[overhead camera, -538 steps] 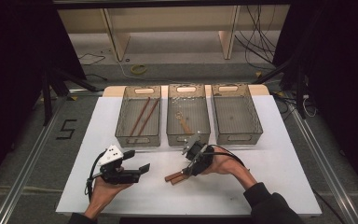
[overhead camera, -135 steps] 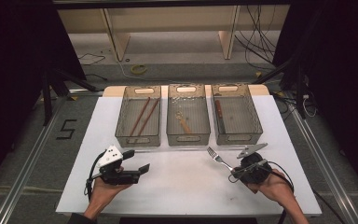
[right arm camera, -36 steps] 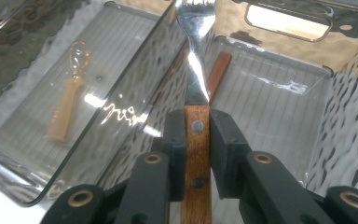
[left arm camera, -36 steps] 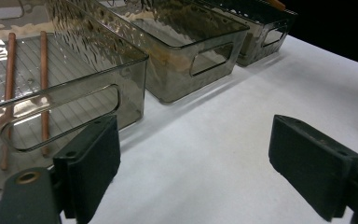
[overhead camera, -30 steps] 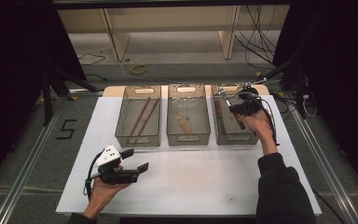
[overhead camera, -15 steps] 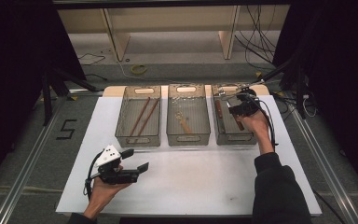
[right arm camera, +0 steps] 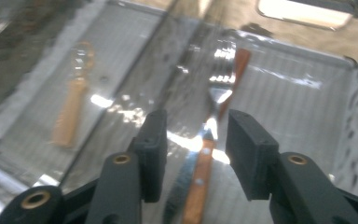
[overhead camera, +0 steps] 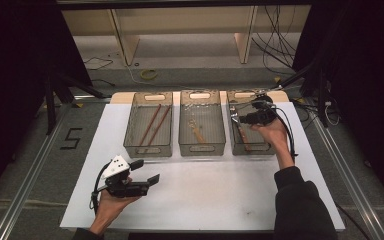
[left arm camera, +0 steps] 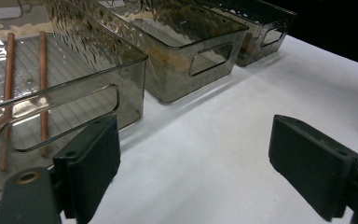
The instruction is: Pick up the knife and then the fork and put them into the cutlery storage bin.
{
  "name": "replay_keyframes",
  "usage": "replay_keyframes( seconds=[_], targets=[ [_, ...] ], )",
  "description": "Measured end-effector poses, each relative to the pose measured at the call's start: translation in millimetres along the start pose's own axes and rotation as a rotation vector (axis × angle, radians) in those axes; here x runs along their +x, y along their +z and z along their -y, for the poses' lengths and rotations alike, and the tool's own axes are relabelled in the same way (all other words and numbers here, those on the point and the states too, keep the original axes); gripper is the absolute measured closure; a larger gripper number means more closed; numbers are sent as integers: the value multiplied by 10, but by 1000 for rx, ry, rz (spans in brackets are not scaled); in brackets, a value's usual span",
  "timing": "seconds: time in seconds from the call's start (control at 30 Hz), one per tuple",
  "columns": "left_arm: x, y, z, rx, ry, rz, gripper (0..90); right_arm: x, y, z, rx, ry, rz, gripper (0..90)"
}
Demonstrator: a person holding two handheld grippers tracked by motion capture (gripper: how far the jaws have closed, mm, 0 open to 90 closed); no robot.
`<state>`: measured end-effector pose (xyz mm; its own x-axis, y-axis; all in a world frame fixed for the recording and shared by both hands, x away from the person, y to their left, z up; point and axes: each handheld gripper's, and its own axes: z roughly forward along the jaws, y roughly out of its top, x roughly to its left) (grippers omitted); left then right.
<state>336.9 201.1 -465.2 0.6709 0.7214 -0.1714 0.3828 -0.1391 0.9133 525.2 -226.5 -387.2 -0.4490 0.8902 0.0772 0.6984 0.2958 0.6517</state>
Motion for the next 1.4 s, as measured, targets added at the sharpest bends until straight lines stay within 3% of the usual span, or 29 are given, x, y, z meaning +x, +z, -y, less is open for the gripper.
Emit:
replay_keyframes(
  seconds=[0.23, 0.6, 1.03, 1.4],
  targets=[
    [0, 2, 1, 6, 5, 0, 160, 157, -100, 120, -52, -50, -72, 532],
    [2, 5, 2, 7, 5, 3, 160, 379, -219, 306, -127, -59, -180, 407],
    [-1, 20, 3, 10, -1, 9, 160, 612, -305, 593, -220, -80, -247, 343],
    [-1, 37, 14, 27, -4, 13, 159, 705, -373, 767, -275, -99, -318, 318]
  ],
)
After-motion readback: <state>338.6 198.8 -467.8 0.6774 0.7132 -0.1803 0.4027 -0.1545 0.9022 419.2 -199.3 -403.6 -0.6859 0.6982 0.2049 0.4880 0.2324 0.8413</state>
